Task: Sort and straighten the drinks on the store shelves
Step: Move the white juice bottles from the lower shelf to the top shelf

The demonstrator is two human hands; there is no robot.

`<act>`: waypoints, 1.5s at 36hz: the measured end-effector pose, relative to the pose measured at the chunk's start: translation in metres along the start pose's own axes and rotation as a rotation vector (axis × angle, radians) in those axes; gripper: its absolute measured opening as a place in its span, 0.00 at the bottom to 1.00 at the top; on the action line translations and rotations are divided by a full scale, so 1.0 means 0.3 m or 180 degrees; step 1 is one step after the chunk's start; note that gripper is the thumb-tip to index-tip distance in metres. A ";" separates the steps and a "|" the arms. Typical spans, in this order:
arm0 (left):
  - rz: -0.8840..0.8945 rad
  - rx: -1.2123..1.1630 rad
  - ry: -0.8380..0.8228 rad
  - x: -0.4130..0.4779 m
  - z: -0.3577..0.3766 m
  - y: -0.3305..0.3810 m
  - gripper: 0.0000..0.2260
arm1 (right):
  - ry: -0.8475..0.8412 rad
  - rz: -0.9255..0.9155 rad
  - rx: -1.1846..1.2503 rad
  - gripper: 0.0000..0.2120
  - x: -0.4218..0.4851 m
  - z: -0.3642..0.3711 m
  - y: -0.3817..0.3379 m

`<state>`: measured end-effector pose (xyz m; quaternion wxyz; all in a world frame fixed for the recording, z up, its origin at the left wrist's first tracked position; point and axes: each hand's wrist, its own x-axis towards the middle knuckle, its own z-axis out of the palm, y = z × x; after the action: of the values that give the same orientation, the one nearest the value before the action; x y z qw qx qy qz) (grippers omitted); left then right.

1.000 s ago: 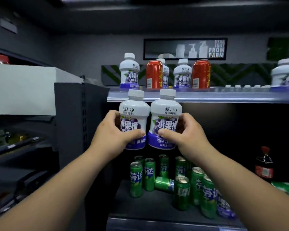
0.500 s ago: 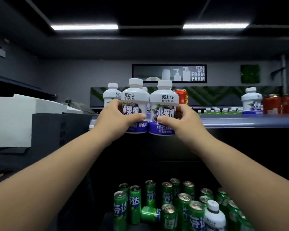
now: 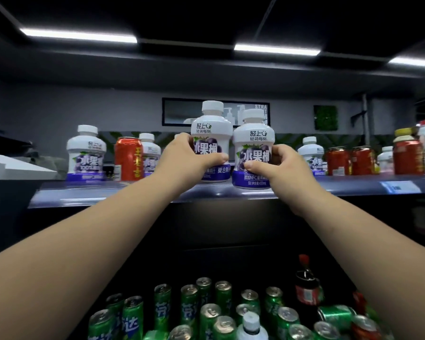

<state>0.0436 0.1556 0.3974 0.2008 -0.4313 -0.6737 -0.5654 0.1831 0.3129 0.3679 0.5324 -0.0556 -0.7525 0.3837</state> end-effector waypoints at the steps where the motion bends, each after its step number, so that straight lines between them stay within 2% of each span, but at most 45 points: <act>1: 0.0015 0.0035 -0.0015 0.007 0.039 0.011 0.30 | 0.0019 -0.0002 -0.0006 0.14 0.018 -0.031 0.017; 10: 0.0007 0.0229 0.0039 0.125 0.327 0.082 0.27 | -0.0064 -0.0039 -0.0265 0.17 0.206 -0.230 0.179; 14: -0.0058 0.0589 0.0223 0.173 0.399 0.087 0.26 | -0.0136 -0.0034 -0.0726 0.26 0.301 -0.242 0.236; 16: -0.0160 0.0682 0.0265 0.181 0.424 0.074 0.24 | -0.0194 -0.0004 -0.0929 0.28 0.330 -0.234 0.267; 18: -0.0251 0.0761 0.0225 0.180 0.442 0.044 0.19 | -0.0245 0.0050 -0.0910 0.28 0.345 -0.218 0.296; 20: -0.0371 0.0832 0.0273 0.180 0.455 0.007 0.19 | -0.0259 0.0142 -0.0714 0.30 0.361 -0.197 0.329; 22: -0.0525 0.0909 0.0458 0.185 0.458 -0.019 0.23 | -0.0181 0.0173 -0.0689 0.25 0.379 -0.178 0.355; 25: -0.0647 0.1023 0.0565 0.198 0.462 -0.032 0.23 | 0.0079 0.0066 -0.0673 0.06 0.410 -0.167 0.376; 28: -0.0720 0.1153 0.0478 0.206 0.468 -0.035 0.24 | 0.0021 0.0109 -0.0634 0.03 0.428 -0.163 0.379; 29: -0.0740 0.1195 0.0476 0.208 0.468 -0.035 0.25 | -0.0048 0.0168 -0.0599 0.05 0.431 -0.161 0.377; 30: -0.0771 0.1240 0.0473 0.208 0.468 -0.033 0.26 | -0.0146 0.0269 -0.0531 0.12 0.430 -0.161 0.372; 33: -0.0763 0.1415 0.0424 0.204 0.474 -0.028 0.28 | -0.0494 0.0518 -0.0735 0.40 0.418 -0.154 0.353; 35: -0.0684 0.1537 0.0405 0.200 0.482 -0.027 0.27 | -0.0539 0.0444 -0.1040 0.45 0.414 -0.144 0.350; 39: -0.0592 0.1813 0.0435 0.193 0.490 -0.028 0.26 | -0.0669 0.0311 -0.1126 0.37 0.417 -0.141 0.364; 42: -0.0556 0.1965 0.0463 0.186 0.497 -0.028 0.25 | -0.0816 0.0236 -0.1463 0.28 0.408 -0.150 0.363; 47: -0.0452 0.2199 0.0558 0.175 0.508 -0.032 0.26 | -0.0681 0.0055 -0.1981 0.33 0.385 -0.154 0.355; 51: -0.0293 0.2473 0.0517 0.155 0.512 -0.036 0.38 | -0.0450 -0.0135 -0.2181 0.33 0.353 -0.153 0.362; 54: -0.0032 0.2599 0.0395 0.105 0.502 -0.036 0.40 | -0.0170 -0.0469 -0.2133 0.29 0.318 -0.160 0.374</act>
<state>0.0503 0.3079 0.3728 0.3929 -0.2781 -0.8315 -0.2775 0.1465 0.4632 0.3757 0.4909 -0.1628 -0.8524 0.0769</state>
